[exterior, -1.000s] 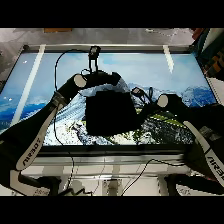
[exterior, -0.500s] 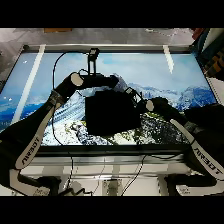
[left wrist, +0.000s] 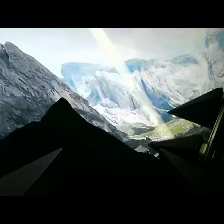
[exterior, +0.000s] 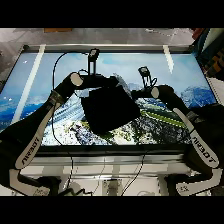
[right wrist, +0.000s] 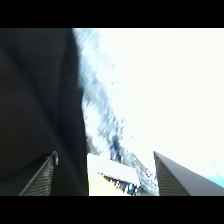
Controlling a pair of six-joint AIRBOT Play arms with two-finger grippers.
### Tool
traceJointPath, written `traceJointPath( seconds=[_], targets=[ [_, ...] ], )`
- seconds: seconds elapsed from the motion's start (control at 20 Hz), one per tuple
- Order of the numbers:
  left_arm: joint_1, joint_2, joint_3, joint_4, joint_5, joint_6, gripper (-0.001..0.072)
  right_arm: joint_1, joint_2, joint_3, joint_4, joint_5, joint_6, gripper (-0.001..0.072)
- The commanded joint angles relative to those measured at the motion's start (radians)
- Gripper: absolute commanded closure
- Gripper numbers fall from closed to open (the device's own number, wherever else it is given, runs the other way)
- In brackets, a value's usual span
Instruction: Fold the clothes and pants, and hang the long-sleeved shirts on hangers.
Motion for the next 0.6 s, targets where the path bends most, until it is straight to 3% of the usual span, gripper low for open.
traceJointPath(
  seconds=[0.0,0.15,0.25,0.35,0.45,0.55],
  targets=[
    [0.01,0.002,0.001,0.03,-0.037,0.0,0.0008,-0.027,-0.027,0.051,0.09,0.054,-0.043,0.0096],
    [0.049,0.002,0.001,0.029,-0.103,0.0,0.0013,-0.069,-0.109,0.151,0.094,0.212,-0.053,0.0159],
    [0.078,0.002,0.001,0.029,-0.152,-0.001,0.0013,-0.139,-0.168,0.266,0.176,0.343,-0.068,0.0211],
    [0.101,0.002,0.001,0.028,-0.196,-0.006,0.0013,-0.23,-0.226,0.386,0.346,0.544,-0.165,0.0297],
    [0.117,0.002,0.001,0.019,-0.23,-0.008,0.0013,-0.325,-0.279,0.46,0.592,0.856,-0.253,0.0411],
    [0.12,0.002,0.001,0.017,-0.235,-0.008,0.0013,-0.364,-0.289,0.453,0.682,1.026,-0.281,0.0379]
  ],
)
